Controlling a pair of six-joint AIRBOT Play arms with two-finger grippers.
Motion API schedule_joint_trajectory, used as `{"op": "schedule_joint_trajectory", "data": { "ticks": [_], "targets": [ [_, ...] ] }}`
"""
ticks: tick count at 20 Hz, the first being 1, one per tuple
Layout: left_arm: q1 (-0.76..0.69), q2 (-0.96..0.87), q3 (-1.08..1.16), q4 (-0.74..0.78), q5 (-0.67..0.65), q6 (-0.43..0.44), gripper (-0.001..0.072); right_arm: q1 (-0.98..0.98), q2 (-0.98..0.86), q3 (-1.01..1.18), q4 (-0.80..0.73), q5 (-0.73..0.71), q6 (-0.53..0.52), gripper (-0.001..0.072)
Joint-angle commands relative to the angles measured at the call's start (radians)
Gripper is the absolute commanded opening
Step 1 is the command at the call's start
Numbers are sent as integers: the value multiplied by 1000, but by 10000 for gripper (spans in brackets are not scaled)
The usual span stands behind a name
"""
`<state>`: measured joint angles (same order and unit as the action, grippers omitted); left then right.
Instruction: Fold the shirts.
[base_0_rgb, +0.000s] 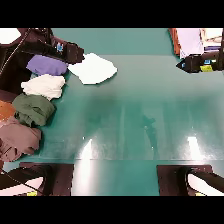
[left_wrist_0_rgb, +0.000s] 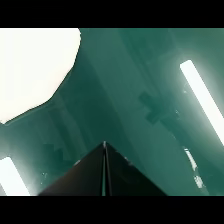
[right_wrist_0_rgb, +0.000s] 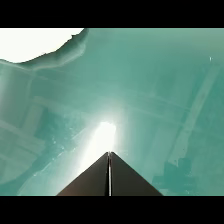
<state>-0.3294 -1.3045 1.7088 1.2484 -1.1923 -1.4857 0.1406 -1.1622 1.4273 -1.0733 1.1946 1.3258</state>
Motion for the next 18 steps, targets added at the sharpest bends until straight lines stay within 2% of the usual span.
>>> {"op": "schedule_joint_trajectory", "data": {
  "ticks": [1,14,17,18],
  "targets": [
    [0,0,0,0,0,0,24,1,0,1,0,0,0,14],
    [0,0,0,0,1,0,24,1,0,1,1,0,0,14],
    [0,0,0,-18,45,5,24,1,0,1,2,-1,0,14],
    [0,-3,0,5,74,33,65,1,0,1,3,-6,0,14]
  ]
}}
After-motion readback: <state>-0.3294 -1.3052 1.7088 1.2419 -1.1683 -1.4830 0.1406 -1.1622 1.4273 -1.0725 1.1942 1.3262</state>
